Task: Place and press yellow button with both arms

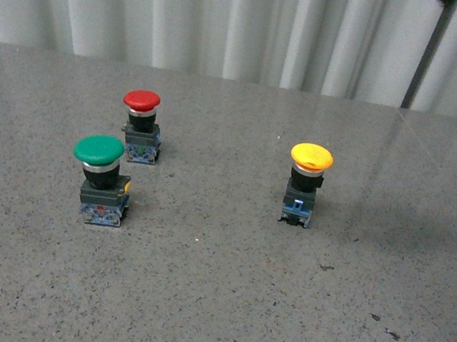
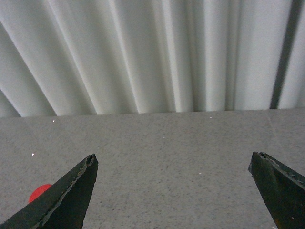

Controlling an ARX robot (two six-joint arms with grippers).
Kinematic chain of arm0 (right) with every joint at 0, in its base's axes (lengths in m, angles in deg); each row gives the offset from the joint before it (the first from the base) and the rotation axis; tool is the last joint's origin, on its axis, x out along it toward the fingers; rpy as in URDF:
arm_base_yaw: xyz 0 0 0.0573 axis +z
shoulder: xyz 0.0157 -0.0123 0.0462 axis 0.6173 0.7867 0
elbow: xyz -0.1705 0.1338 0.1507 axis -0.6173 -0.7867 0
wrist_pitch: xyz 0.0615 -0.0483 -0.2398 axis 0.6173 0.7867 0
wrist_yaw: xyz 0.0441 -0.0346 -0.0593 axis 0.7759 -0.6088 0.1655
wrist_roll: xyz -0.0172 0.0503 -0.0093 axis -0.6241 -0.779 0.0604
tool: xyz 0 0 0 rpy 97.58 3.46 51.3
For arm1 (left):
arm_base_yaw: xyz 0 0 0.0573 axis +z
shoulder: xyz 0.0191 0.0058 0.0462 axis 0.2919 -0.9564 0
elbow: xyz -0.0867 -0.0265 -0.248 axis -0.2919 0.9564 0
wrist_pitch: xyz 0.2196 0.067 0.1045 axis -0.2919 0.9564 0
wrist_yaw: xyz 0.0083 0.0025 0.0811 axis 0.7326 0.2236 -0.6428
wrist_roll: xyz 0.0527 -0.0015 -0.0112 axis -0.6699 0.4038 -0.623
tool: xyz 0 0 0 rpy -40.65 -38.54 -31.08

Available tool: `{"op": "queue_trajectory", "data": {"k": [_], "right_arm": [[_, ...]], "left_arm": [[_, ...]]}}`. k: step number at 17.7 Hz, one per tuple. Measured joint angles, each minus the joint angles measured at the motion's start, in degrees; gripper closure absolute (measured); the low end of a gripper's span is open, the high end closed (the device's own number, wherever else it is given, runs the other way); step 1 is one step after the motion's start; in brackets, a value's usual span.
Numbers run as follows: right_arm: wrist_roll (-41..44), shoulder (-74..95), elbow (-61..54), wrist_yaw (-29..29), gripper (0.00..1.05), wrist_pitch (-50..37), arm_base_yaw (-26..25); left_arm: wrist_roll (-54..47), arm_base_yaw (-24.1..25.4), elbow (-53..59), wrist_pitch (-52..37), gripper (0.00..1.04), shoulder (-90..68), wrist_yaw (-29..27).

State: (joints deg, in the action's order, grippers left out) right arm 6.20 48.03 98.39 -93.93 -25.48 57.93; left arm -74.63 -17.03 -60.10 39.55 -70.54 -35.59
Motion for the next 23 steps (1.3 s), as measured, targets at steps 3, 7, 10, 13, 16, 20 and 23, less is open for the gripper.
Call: {"op": "queue_trajectory", "data": {"k": [3, 7, 10, 13, 16, 20, 23], "right_arm": [[0.1, 5.0, 3.0, -0.5, 0.18, 3.3, 2.8], [0.5, 8.3, 3.0, 0.0, 0.62, 5.5, 6.1], [0.5, 10.5, 2.7, 0.5, 0.97, 6.1, 6.4], [0.6, 12.2, 2.5, 1.2, 1.03, 7.0, 7.2], [0.7, 14.3, 2.5, 1.5, 1.03, 7.6, 7.2], [0.7, 15.5, 2.5, 1.5, 1.03, 7.9, 7.1], [0.7, 15.8, 2.7, 1.6, 1.03, 8.0, 7.1]], "left_arm": [[0.0, 0.0, 0.0, 0.0, 0.07, 0.0, 0.0], [0.0, 0.0, 0.0, 0.0, 0.07, 0.0, 0.0], [0.0, 0.0, 0.0, 0.0, 0.07, 0.0, 0.0], [0.0, 0.0, 0.0, 0.0, 0.07, 0.0, 0.0], [0.0, 0.0, 0.0, 0.0, 0.07, 0.0, 0.0], [0.0, 0.0, 0.0, 0.0, 0.07, 0.0, 0.0], [0.0, 0.0, 0.0, 0.0, 0.07, 0.0, 0.0]]}}
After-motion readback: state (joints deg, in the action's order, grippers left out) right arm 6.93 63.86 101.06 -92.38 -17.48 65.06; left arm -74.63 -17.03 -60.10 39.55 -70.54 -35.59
